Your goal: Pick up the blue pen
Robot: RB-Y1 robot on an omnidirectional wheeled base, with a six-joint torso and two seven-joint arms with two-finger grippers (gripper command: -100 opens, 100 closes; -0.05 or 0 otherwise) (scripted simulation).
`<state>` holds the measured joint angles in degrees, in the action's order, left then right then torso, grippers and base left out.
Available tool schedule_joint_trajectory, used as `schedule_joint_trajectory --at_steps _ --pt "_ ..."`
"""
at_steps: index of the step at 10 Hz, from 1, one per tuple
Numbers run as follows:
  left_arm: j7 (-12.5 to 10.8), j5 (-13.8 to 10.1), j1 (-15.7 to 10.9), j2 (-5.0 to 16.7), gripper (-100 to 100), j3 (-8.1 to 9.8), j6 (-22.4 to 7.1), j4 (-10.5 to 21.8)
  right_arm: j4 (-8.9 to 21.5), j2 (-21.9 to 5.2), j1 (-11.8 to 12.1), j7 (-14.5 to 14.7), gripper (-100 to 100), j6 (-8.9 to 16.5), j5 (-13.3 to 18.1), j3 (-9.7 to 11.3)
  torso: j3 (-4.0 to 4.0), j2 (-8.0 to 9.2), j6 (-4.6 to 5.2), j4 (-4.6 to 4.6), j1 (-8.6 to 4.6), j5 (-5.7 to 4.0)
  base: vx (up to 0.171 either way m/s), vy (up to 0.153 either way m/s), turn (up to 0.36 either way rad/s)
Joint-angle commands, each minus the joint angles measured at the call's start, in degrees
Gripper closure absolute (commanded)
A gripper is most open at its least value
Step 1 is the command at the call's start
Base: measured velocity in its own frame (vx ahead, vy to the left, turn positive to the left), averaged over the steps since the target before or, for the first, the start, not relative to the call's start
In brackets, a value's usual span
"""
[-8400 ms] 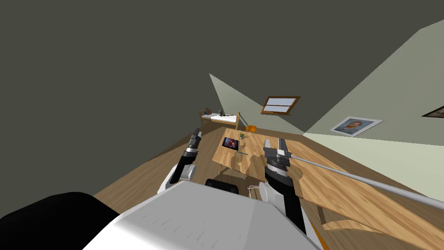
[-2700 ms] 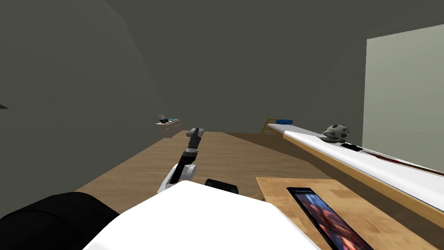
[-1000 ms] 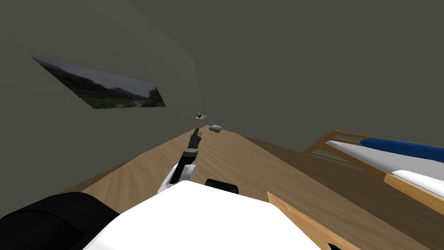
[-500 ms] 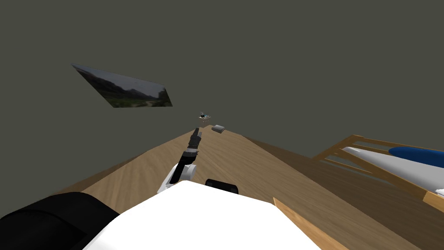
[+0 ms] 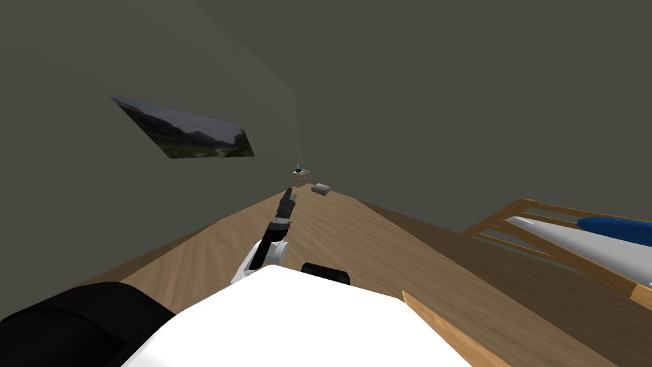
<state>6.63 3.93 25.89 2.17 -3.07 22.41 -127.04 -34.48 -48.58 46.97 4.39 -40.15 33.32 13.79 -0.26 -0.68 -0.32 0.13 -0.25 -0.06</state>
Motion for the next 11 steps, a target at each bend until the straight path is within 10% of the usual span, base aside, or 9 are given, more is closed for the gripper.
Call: schedule_joint_trajectory --at_steps 1,4,5,9,10,11 --pt "0.0 0.0 0.0 0.0 0 0.0 0.0 0.0 0.73 1.64 -1.45 0.51 -100 1.28 -0.11 0.39 0.0 0.0 0.0 0.0 0.0 0.0 0.0 -0.004 -0.01" --pt "0.0 0.0 0.0 0.0 0 0.0 0.0 0.0 1.04 2.47 -2.11 0.71 -100 2.25 -0.19 0.57 0.04 -0.02 -0.03 0.1 -0.08 -0.25 0.0 -0.001 -0.004" --pt "0.0 0.0 0.0 0.0 0 0.0 0.0 0.0 1.11 2.55 -2.17 0.82 100 2.43 -0.2 0.57 0.06 0.01 -0.03 0.12 -0.15 -0.29 0.0 0.0 0.0" --pt "0.0 0.0 0.0 0.0 0 0.0 0.0 0.0 1.08 2.53 -2.17 0.87 100 2.4 -0.17 0.59 0.07 0.02 -0.01 0.12 -0.18 -0.3 0.001 0.002 0.001" --pt "0.0 0.0 0.0 0.0 0 0.0 0.0 0.0 1.08 2.52 -2.17 0.88 0 2.4 -0.16 0.59 0.07 0.02 0.0 0.12 -0.19 -0.3 0.0 0.0 0.0" --pt "0.0 0.0 0.0 0.0 0 0.0 0.0 0.0 0.44 0.98 -0.87 0.31 100 0.77 -0.06 0.24 0.07 0.02 0.0 0.12 -0.19 -0.3 -0.006 0.001 0.021"
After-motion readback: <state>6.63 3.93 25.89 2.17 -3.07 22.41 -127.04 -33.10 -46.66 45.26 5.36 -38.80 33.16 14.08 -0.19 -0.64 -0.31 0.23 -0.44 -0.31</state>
